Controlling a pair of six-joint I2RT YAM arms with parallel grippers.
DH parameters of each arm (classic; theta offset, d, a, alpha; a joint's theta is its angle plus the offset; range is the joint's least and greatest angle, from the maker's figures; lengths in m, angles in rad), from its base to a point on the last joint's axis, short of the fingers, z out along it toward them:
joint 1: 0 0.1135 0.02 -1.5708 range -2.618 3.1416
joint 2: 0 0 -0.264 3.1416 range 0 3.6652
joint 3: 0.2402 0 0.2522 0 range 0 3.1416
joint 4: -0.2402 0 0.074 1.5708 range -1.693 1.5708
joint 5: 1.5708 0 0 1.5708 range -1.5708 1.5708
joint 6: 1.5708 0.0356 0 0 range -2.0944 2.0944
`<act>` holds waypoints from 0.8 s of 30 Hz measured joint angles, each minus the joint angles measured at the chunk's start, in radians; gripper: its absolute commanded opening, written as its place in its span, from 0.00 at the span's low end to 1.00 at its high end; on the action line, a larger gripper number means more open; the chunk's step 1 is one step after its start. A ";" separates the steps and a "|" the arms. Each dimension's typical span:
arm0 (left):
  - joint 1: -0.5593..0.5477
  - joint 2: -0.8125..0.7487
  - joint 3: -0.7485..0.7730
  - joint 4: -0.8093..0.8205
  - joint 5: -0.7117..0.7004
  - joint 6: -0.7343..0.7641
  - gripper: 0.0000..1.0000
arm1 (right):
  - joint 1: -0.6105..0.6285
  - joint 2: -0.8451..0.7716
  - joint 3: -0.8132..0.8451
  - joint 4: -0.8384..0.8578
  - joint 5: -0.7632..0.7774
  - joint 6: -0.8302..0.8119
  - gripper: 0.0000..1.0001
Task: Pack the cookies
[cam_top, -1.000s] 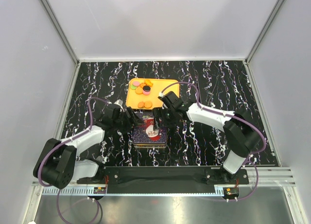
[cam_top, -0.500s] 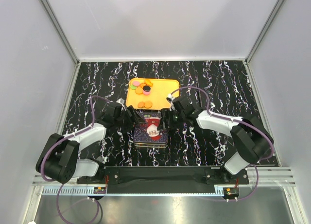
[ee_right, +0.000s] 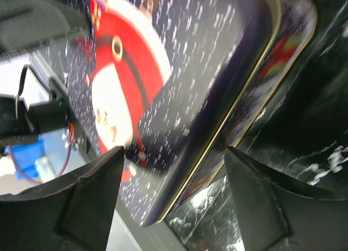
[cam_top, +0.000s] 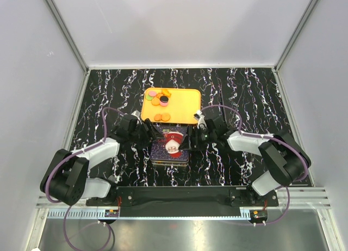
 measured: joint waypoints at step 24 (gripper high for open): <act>-0.006 -0.006 -0.012 0.012 -0.013 -0.038 0.77 | -0.016 -0.035 -0.134 0.097 -0.171 0.081 0.33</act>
